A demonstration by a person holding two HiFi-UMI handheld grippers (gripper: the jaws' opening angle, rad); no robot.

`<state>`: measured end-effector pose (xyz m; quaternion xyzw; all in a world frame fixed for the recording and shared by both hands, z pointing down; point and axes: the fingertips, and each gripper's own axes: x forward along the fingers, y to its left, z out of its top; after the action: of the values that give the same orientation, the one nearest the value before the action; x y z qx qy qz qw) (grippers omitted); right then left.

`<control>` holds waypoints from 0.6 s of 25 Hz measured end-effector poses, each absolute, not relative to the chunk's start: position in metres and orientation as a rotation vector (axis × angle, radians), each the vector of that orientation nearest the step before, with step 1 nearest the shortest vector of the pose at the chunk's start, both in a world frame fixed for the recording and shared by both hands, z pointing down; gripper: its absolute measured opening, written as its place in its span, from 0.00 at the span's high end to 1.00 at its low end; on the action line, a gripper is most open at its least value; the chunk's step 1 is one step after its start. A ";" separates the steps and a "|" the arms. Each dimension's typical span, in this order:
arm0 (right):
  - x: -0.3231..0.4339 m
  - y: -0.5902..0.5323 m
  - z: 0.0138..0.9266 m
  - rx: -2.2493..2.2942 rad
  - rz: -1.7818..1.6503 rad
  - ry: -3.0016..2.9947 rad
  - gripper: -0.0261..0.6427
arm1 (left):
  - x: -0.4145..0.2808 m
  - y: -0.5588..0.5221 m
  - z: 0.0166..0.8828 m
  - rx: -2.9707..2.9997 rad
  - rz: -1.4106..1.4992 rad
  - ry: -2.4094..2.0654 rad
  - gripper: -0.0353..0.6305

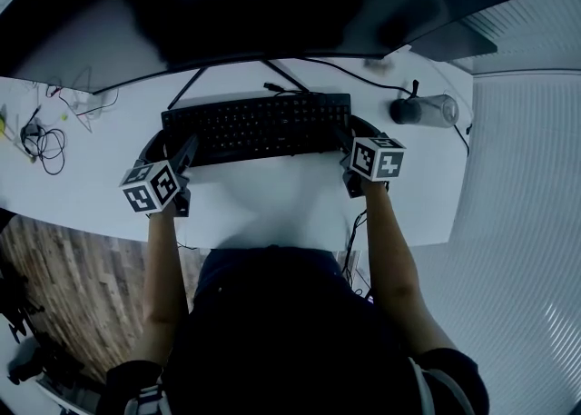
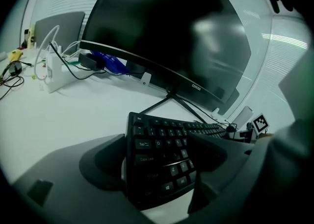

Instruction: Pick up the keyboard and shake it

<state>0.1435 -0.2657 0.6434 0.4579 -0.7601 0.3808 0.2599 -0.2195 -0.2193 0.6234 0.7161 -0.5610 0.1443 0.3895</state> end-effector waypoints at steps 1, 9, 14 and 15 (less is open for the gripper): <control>0.143 -0.267 0.641 1.250 1.036 -2.058 0.54 | -0.220 -0.220 0.623 1.814 0.359 -1.435 0.32; 0.134 -0.246 0.581 1.379 0.804 -2.104 0.54 | -0.218 -0.203 0.575 1.888 0.382 -1.549 0.33; 0.109 -0.230 0.513 1.464 0.684 -2.272 0.88 | -0.196 -0.187 0.507 2.025 0.304 -1.650 0.87; 0.103 -0.227 0.500 1.472 0.666 -2.307 0.89 | -0.190 -0.184 0.493 2.061 0.299 -1.659 0.89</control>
<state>0.1030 -0.2265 0.5000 0.5158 -0.8083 0.2333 0.1616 -0.1904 -0.1836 0.4925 0.7519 -0.6052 0.1091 0.2375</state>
